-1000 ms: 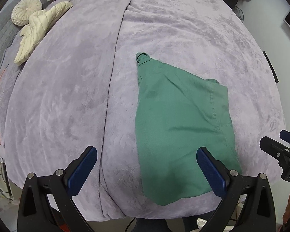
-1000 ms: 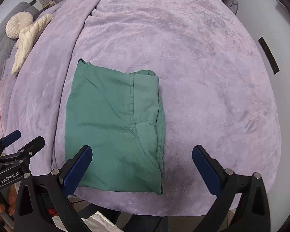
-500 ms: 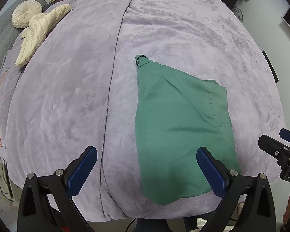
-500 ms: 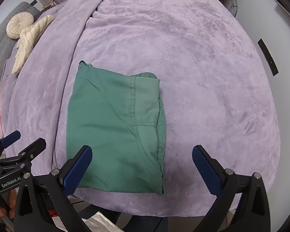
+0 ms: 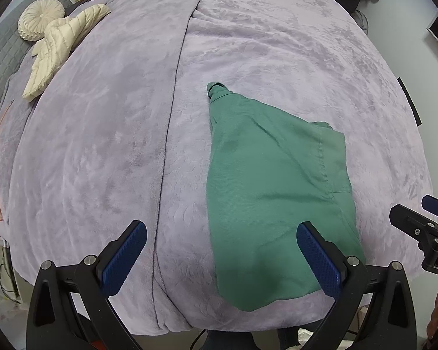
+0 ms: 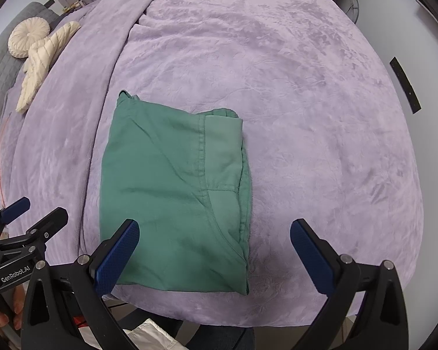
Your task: Fold small clothes
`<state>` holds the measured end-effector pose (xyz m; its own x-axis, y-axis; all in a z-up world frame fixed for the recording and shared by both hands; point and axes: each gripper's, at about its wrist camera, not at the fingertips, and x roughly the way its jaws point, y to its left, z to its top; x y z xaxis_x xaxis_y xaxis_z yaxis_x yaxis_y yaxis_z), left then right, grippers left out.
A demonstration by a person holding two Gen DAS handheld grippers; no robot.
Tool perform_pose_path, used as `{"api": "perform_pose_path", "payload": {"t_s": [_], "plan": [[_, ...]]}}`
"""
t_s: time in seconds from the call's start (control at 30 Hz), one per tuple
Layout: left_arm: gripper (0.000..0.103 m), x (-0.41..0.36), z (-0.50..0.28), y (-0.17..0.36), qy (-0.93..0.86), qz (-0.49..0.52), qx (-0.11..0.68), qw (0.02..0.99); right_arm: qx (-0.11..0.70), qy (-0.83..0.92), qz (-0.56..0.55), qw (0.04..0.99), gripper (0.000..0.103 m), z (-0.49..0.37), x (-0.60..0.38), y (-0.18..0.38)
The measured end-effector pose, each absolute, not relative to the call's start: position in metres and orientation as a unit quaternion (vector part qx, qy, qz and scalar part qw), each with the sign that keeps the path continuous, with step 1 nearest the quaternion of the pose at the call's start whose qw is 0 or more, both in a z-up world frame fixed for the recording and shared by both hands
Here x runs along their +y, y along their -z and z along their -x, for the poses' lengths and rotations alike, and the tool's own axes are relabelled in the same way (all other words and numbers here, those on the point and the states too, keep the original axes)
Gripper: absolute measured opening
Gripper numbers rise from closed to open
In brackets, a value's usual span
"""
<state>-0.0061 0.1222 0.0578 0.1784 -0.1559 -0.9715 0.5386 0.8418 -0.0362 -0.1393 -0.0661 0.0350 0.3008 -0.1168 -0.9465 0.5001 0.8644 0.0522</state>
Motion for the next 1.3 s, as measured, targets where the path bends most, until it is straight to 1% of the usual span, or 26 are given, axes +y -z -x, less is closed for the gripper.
{"api": "perform_pose_path", "payload": {"t_s": [1.3], "plan": [[0.103,0.1218,0.0003,-0.0479,0.229,-0.163,0.609,0.742,0.565,0.194,-0.171,0.783,0.103,0.1320,-0.0652,-0.0287]]}}
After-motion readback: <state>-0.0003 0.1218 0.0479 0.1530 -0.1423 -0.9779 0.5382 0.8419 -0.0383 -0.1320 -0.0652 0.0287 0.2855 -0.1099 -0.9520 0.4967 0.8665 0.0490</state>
